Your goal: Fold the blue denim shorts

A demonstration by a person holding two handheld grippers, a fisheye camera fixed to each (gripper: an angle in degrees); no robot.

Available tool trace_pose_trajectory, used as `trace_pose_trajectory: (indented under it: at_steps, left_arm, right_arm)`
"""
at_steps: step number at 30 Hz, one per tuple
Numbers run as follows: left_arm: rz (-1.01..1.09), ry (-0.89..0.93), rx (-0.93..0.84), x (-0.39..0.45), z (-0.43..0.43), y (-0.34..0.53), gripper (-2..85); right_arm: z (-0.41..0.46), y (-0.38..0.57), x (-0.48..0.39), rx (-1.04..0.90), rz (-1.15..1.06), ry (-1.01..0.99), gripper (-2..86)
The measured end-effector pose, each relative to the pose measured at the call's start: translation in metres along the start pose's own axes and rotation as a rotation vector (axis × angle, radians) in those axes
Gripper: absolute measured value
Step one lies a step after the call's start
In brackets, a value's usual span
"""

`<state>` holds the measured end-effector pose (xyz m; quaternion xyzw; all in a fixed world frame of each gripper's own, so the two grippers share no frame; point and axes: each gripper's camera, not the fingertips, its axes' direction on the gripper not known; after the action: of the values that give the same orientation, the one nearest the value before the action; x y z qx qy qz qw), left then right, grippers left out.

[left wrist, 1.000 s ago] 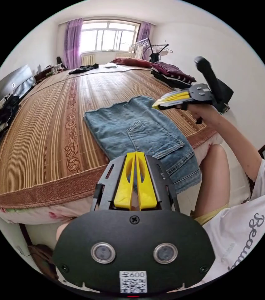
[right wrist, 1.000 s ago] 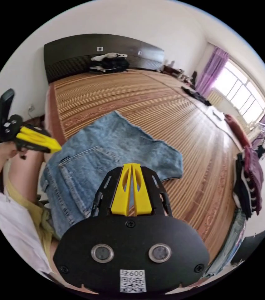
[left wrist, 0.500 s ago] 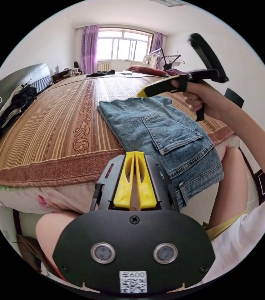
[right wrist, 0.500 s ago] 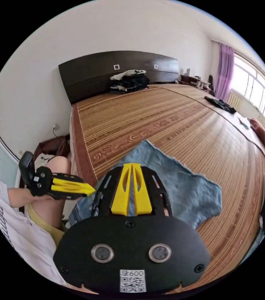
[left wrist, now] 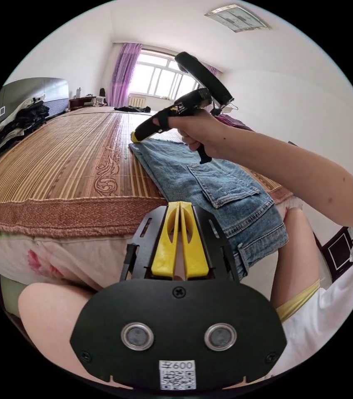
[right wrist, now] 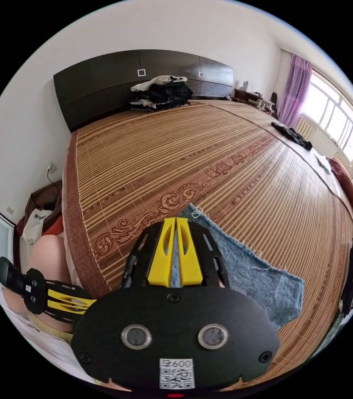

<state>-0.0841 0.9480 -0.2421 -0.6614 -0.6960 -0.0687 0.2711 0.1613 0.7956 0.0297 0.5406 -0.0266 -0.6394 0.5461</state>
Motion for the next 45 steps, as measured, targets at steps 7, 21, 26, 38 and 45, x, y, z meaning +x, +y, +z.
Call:
trace_pose_trajectory:
  at_steps: [7,21,26,38,45]
  left_arm:
    - [-0.032,0.020,0.035,0.013,0.008,-0.004,0.2]
    - [0.105,-0.094,-0.033,0.067,0.088,-0.154,0.0]
    - [0.281,-0.357,-0.352,0.078,0.231,-0.172,0.1]
    - [0.467,-0.619,-0.357,0.121,0.323,-0.157,0.3]
    - [0.520,-0.693,-0.290,0.110,0.339,-0.158,0.5]
  right_arm:
    - [0.023,-0.002,0.038,-0.038,0.149,-0.150,-0.2]
    - [-0.140,0.161,0.069,-0.029,0.205,-0.231,-0.8]
    - [-0.129,0.177,0.062,-0.147,0.152,-0.057,-0.8]
    - [-0.125,0.073,0.067,-0.064,0.103,0.059,-0.9]
    - [-0.148,0.026,0.112,-0.007,0.318,-0.114,-0.8]
